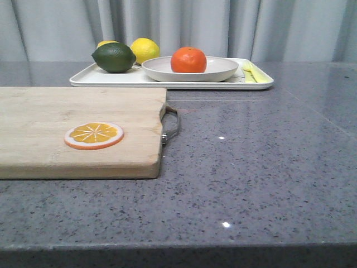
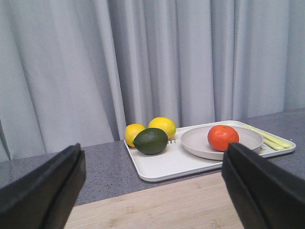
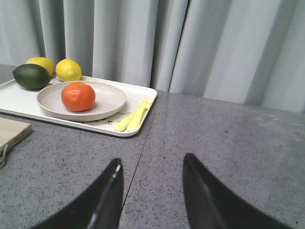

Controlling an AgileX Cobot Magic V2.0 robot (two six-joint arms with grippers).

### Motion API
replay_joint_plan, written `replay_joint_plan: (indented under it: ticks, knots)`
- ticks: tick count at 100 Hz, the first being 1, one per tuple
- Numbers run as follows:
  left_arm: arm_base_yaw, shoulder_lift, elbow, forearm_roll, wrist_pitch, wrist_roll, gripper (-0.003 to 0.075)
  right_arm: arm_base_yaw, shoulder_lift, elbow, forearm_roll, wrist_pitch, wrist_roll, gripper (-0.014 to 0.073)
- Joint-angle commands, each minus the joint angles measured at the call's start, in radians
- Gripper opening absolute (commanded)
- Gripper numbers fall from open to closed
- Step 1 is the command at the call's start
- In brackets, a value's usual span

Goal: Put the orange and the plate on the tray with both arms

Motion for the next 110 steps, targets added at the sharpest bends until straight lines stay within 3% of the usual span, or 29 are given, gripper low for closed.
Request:
replay_joint_plan:
  ticks: [1, 10, 25, 40, 110]
  knots:
    - [0.004, 0.008, -0.025, 0.007, -0.038, 0.002, 0.0561, -0.005, 0.005, -0.027, 0.002, -0.109, -0.013, 0.0287]
    - [0.004, 0.008, -0.025, 0.007, -0.038, 0.002, 0.0494, -0.005, 0.005, -0.027, 0.002, -0.117, -0.013, 0.0168]
    - [0.004, 0.008, -0.025, 0.007, -0.04, 0.002, 0.0241, -0.005, 0.005, -0.027, 0.002, -0.117, -0.013, -0.0101]
    - [0.004, 0.008, -0.025, 0.007, -0.041, 0.002, -0.0023, -0.005, 0.005, -0.027, 0.004, -0.116, -0.012, -0.0102]
    - [0.004, 0.008, -0.025, 0.003, -0.042, 0.002, -0.002, -0.005, 0.005, -0.027, 0.004, -0.115, -0.012, -0.0102]
